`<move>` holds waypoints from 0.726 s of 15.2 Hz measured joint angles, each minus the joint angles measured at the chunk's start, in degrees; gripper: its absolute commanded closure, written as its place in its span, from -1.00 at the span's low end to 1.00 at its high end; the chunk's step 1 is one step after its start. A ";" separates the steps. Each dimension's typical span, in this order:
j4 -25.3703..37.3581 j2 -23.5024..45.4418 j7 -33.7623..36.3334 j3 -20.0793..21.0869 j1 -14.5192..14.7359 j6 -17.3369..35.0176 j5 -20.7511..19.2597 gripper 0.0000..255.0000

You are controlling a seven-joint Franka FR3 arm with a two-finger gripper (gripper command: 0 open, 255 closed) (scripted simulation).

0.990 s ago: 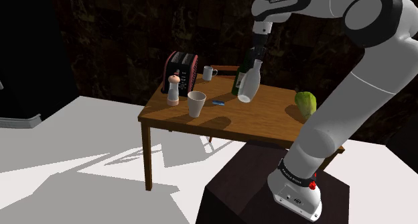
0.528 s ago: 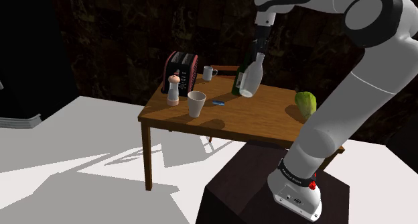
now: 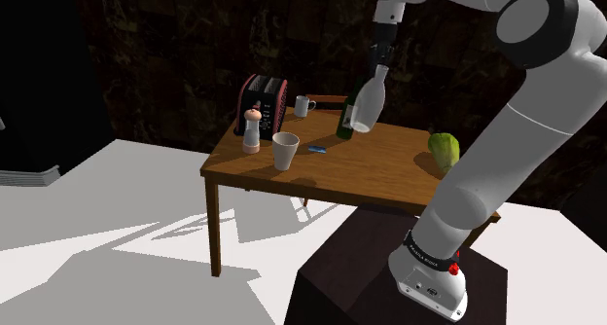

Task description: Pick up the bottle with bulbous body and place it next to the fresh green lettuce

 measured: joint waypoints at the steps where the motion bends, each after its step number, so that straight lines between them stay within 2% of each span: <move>1: 0.75 -0.03 -0.06 0.02 0.01 -0.78 -0.01 1.00; 11: 11.60 2.86 -1.54 -0.41 -0.13 -8.94 1.04 1.00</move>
